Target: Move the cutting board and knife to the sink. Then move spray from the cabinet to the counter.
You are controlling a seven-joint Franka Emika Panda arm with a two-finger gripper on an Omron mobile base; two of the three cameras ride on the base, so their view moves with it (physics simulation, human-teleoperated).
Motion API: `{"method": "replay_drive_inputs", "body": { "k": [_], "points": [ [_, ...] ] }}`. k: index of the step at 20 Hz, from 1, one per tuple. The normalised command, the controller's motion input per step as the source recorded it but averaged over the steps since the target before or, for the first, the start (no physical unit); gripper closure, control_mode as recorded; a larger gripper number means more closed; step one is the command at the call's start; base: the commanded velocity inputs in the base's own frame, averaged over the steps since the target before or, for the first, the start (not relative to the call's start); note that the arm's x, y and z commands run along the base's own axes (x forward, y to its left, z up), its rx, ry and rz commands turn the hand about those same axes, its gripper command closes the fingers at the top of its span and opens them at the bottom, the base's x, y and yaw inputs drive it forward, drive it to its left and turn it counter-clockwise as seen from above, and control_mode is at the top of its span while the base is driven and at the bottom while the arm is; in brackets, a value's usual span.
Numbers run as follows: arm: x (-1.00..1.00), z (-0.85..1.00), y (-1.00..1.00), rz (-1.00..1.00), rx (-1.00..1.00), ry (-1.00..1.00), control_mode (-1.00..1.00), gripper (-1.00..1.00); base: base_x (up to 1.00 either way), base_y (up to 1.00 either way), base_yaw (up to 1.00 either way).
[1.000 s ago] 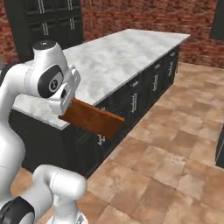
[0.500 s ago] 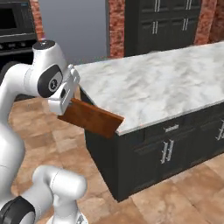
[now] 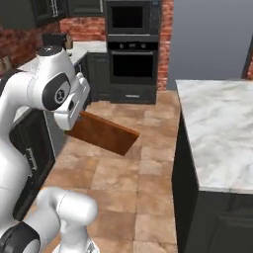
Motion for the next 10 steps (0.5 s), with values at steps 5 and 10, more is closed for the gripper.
{"method": "replay_drive_inputs", "body": {
  "k": [5, 10],
  "points": [
    [0.0, 0.0, 0.0, 0.0, 0.0, 0.0, 1.0, 1.0, 0.86, 0.07, 0.6],
    [0.0, 0.0, 0.0, 0.0, 0.0, 0.0, 1.0, 1.0, 1.0, 0.0, 0.53]
  ]
}}
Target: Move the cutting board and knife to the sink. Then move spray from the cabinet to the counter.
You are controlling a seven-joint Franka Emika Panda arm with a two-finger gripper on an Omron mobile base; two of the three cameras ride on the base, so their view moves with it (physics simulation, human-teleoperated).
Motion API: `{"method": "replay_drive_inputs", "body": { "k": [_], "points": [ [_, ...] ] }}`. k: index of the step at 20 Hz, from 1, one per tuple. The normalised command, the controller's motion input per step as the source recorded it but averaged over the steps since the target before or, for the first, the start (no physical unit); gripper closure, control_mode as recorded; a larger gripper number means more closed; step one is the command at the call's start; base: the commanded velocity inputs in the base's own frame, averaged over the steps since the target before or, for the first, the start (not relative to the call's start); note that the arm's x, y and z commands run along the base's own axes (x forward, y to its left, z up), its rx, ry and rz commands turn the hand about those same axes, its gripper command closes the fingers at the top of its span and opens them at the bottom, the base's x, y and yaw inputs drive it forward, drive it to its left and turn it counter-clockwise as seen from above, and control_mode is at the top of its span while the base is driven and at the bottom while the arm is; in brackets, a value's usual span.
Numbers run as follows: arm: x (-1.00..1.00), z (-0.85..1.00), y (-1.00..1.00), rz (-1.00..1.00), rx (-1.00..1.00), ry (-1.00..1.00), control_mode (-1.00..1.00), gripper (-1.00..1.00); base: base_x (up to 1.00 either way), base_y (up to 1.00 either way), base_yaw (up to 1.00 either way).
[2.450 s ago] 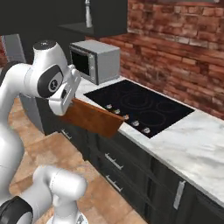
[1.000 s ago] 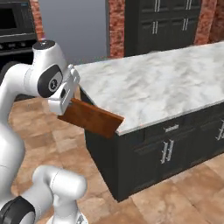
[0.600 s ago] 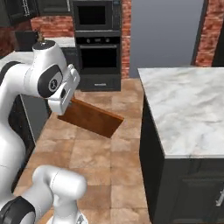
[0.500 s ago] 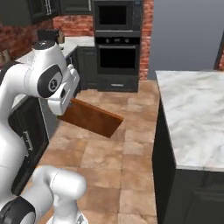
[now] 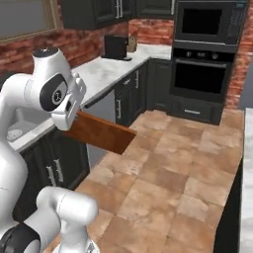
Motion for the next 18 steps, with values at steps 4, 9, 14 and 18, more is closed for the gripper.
{"method": "replay_drive_inputs", "body": {
  "k": [4, 9, 14, 18],
  "points": [
    [0.0, 0.0, 0.0, 0.0, 0.0, 0.0, 1.0, 1.0, 1.0, -0.01, 0.62],
    [0.0, 0.0, 0.0, 0.0, 0.0, 0.0, 1.0, 1.0, 0.78, 0.0, 0.81],
    [0.0, 0.0, 0.0, 0.0, 0.0, 0.0, 1.0, 1.0, 0.34, 0.0, 0.96],
    [0.0, 0.0, 0.0, 0.0, 0.0, 0.0, 1.0, 1.0, 0.24, 0.0, 0.99]
  ]
}}
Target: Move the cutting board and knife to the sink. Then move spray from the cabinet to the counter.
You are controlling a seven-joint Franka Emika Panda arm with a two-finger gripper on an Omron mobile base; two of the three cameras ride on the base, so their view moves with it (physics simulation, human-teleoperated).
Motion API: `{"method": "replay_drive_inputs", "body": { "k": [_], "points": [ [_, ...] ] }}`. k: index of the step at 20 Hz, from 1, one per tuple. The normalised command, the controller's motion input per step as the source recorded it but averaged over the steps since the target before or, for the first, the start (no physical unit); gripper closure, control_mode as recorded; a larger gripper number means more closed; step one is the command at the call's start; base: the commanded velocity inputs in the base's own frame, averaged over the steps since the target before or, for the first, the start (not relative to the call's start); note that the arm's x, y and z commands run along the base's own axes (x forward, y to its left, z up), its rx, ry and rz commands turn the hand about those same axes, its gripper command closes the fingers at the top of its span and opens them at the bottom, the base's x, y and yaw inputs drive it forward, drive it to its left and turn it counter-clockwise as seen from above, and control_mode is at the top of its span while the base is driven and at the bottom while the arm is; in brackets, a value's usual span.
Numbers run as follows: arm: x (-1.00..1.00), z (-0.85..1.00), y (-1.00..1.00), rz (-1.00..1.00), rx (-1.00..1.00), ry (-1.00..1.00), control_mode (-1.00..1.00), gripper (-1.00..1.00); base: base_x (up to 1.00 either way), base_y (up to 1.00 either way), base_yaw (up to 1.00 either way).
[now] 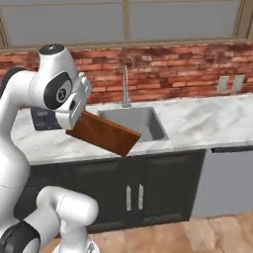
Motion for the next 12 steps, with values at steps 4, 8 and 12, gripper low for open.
{"method": "replay_drive_inputs", "body": {
  "k": [4, 8, 12],
  "points": [
    [0.0, 0.0, 0.0, 0.0, 0.0, 0.0, 1.0, 1.0, 0.35, -0.03, 0.96],
    [0.0, 0.0, 0.0, 0.0, 0.0, 0.0, 1.0, 1.0, 0.51, -0.67, 0.68],
    [0.0, 0.0, 0.0, 0.0, 0.0, 0.0, 1.0, 1.0, 0.41, -0.94, 0.42]
  ]
}}
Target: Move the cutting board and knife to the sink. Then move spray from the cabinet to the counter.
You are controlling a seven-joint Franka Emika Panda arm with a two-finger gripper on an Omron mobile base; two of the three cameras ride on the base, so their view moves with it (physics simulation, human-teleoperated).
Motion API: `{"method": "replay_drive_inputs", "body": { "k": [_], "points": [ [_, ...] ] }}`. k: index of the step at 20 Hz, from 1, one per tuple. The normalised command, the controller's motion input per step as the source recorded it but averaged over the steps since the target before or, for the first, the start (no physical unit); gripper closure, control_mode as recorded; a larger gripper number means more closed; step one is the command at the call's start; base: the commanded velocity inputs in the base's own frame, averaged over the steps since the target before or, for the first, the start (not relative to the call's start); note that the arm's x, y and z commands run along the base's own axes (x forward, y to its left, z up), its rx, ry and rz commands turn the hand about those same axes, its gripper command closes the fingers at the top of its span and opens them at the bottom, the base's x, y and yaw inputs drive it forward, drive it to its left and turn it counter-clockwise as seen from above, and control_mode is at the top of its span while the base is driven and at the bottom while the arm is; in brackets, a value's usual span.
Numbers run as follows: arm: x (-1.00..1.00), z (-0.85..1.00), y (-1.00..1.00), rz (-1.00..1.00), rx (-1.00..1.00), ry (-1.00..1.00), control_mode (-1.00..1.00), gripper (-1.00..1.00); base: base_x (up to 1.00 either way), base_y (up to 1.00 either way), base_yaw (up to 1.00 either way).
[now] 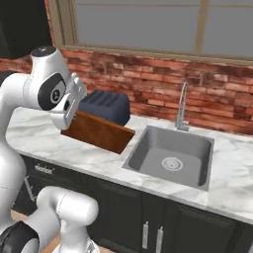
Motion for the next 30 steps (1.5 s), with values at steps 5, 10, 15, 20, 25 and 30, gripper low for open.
{"method": "replay_drive_inputs", "body": {
  "k": [5, 10, 15, 20, 25, 30],
  "points": [
    [0.0, 0.0, 0.0, 0.0, 0.0, 0.0, 1.0, 1.0, -0.01, -0.69, -0.01],
    [0.0, 0.0, 0.0, 0.0, 0.0, 0.0, 1.0, 1.0, 0.0, -0.17, -0.28],
    [0.0, 0.0, 0.0, 0.0, 0.0, 0.0, 1.0, 1.0, 0.03, 0.0, -0.36],
    [0.0, 0.0, 0.0, 0.0, 0.0, 0.0, 1.0, 1.0, 0.19, 0.0, -0.27],
    [0.0, 0.0, 0.0, 0.0, 0.0, 0.0, 1.0, 1.0, 0.26, 0.0, -0.14],
    [0.0, 0.0, 0.0, 0.0, 0.0, 0.0, 1.0, 1.0, 0.4, -0.2, 0.0]
  ]
}}
